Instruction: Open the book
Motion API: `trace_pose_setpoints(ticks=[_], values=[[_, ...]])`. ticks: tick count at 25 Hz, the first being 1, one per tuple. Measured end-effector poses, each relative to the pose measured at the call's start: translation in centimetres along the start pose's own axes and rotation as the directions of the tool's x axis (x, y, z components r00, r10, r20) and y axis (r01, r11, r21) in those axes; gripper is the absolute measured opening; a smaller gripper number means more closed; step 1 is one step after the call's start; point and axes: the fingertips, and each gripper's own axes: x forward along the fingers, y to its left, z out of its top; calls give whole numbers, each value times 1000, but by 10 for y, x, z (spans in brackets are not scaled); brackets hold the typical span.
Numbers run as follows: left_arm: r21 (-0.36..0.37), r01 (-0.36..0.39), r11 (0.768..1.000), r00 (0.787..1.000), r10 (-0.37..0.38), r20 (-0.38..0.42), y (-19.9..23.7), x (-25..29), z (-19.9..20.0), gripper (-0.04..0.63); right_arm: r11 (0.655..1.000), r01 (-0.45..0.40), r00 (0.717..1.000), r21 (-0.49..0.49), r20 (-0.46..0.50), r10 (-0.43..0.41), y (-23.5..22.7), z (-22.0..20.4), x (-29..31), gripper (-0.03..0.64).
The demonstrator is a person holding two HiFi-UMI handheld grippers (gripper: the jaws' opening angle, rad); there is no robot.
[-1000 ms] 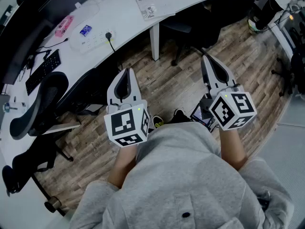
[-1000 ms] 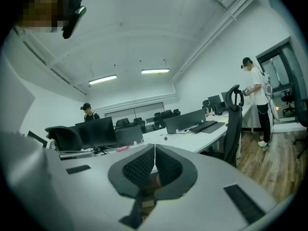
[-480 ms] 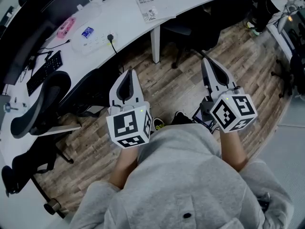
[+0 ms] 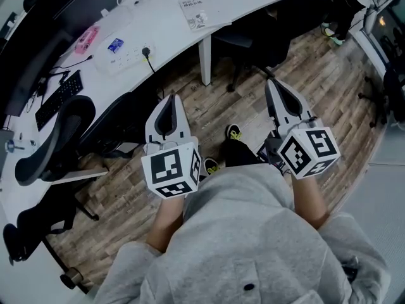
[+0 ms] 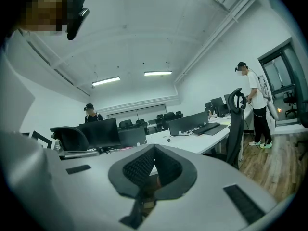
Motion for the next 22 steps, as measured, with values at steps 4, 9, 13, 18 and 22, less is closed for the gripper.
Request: trace_pose_setpoints(ticks=[4,9,13,18,22], values=[[-2,9,1000,1000,-9,6,0,0,1,9,1000,-4,1000,-11,0,4,2,0,1,26],[2,5,1000,1000,-5,15,4,10,6,9,1000,-21,1000,-20,2,21,2,1,12,26],[11,5,1000,1000,-6,9,4,25,7,9,999,-32,999,-16,1,32,-4,1,26,27],[33,17,999,1000,-17,-7,7,53,11,9,1000,-18,1000,4,12,18,-21,5,48,26],[46,28,999,999,-27,-18,9,77,13,9,1000,-20,1000,16,12,20,-34,7,71,26]])
